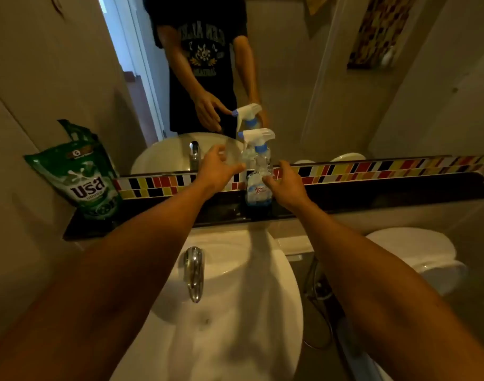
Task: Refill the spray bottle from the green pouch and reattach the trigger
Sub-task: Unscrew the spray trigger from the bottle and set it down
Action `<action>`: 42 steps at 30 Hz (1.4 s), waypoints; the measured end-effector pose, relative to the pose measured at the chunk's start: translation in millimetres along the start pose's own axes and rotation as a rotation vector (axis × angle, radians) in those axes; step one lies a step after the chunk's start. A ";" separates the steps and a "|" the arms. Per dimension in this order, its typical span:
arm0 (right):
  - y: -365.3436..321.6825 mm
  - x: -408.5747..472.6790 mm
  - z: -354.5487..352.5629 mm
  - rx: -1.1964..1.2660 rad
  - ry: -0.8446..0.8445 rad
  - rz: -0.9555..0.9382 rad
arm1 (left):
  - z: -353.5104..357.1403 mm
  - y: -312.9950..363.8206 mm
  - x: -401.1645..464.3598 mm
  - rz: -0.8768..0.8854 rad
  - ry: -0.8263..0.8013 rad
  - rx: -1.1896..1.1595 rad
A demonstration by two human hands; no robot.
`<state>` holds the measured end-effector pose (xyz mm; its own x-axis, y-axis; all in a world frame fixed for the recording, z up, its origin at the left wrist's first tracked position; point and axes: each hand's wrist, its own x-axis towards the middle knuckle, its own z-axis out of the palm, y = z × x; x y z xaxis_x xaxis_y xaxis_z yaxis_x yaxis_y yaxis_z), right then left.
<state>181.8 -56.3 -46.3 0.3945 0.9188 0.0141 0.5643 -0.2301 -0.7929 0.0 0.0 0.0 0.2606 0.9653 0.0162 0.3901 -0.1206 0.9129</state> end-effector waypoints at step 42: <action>-18.4 38.7 -11.2 0.239 -0.233 -0.220 | -34.2 78.1 56.4 0.115 0.078 -0.590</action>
<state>194.9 -20.1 -24.3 0.0922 0.9923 0.0824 0.4210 0.0362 -0.9063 14.9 52.9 86.2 0.1981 0.9705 0.1378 -0.1980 -0.0981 0.9753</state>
